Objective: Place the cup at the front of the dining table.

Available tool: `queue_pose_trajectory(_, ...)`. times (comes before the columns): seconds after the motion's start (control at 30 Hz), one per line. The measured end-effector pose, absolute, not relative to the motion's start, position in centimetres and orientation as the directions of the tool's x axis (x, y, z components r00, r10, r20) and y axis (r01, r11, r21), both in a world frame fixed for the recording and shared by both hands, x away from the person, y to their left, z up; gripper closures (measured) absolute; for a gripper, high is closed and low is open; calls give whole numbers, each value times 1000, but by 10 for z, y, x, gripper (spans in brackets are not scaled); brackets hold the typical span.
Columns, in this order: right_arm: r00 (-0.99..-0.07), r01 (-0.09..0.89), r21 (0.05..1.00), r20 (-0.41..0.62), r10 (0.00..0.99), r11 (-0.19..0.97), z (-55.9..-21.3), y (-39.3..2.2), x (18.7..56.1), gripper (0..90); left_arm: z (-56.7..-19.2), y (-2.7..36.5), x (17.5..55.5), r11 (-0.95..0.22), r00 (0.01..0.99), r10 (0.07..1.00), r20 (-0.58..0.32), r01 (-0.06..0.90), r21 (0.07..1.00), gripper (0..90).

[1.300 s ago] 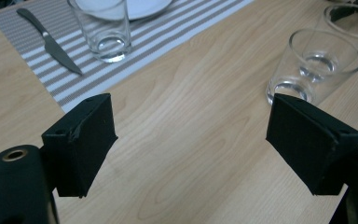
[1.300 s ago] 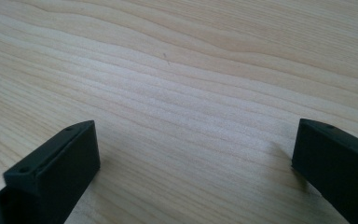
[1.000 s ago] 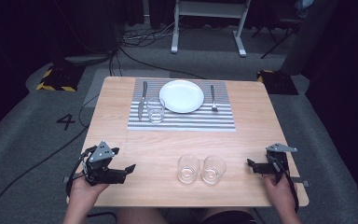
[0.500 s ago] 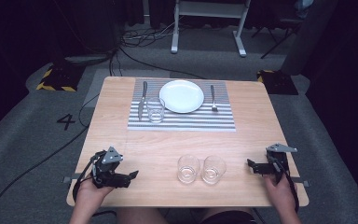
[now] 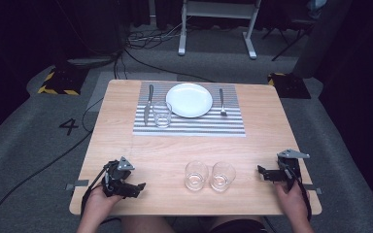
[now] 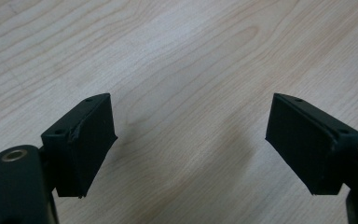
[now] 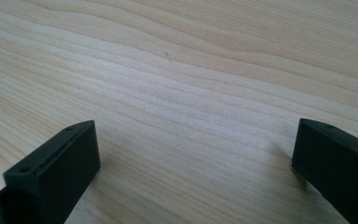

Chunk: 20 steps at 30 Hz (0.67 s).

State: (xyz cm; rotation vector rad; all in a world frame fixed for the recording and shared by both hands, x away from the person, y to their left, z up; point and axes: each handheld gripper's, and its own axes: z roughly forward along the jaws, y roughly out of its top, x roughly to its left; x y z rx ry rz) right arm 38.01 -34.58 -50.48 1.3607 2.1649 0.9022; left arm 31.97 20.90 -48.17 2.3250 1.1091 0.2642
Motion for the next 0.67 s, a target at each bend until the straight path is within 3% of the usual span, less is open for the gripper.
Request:
queue_pose_trajectory(0.27,-426,629,715,-11,905,305,-505,-346,380,7,-493,205,319,-511,639,768,-36,646,567,96)
queue_pose_trajectory(0.37,-426,629,715,-11,904,305,-505,-346,380,7,-499,205,320,-509,655,755,-21,606,611,0)
queue_pose_trajectory(0.4,-426,629,715,-12,905,306,-505,-346,380,7,-503,204,319,-494,659,752,-10,574,654,0)
queue_pose_trajectory(0.67,-428,627,715,-16,903,310,-505,-346,380,8,-504,203,318,-488,656,754,-21,582,651,0)
